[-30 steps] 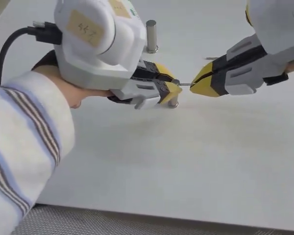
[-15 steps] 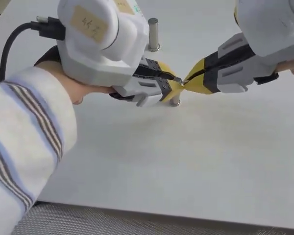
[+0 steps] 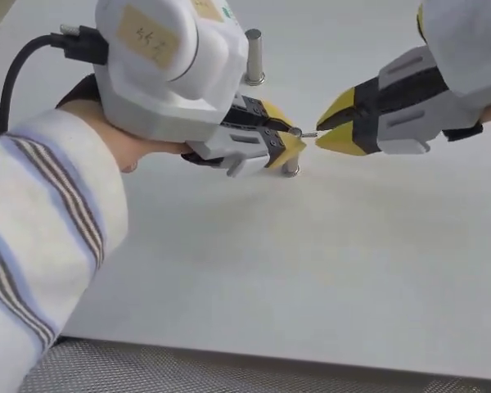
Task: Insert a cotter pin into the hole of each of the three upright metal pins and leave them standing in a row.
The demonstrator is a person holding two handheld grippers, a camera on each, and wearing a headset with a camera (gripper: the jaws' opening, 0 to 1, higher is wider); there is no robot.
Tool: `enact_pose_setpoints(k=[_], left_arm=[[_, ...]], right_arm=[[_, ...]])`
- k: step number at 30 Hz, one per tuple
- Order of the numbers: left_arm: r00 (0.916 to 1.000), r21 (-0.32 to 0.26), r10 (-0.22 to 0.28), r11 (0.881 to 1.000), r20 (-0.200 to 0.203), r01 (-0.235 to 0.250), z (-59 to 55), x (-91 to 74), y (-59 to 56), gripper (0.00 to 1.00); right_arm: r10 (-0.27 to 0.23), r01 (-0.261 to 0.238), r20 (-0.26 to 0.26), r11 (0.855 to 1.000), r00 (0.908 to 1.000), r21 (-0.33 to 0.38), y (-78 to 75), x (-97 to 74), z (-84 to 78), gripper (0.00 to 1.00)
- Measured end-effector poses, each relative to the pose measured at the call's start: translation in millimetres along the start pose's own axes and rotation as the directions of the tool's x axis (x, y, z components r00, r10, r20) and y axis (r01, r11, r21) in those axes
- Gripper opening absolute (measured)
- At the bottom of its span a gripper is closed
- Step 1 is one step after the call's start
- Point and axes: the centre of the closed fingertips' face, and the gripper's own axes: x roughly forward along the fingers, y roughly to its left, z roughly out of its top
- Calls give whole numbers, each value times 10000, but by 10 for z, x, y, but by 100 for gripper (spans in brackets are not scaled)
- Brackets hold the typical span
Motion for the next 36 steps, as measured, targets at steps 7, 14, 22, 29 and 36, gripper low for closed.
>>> enact_pose_setpoints(k=[7, 14, 22, 29, 36], left_arm=[[9999, 116, -36, 9999, -96, 37, -10, -5, 11, 6], [9998, 190, -100, 9998, -157, 103, 3, 6, -1, 6], [9997, 383, -149, 9991, -184, 156, -1, 11, 7, 6], [9994, 647, -265, 9975, -232, 280, 8, 16, -6, 6], [9993, 693, -239, 9973, -273, 257, 36, 24, -49, 6]], right_arm=[[99, -100, 144, 9999, 9998, 40, 15, 19, 32, 0], [64, -68, 228, 9998, 9997, 204, -4, 38, 26, 0], [107, -121, 322, 9990, 9994, 430, -10, 56, 46, 0], [92, -116, 373, 9978, 9993, 648, -3, 53, 50, 0], [58, -84, 327, 9969, 9994, 780, 3, 46, 47, 0]])
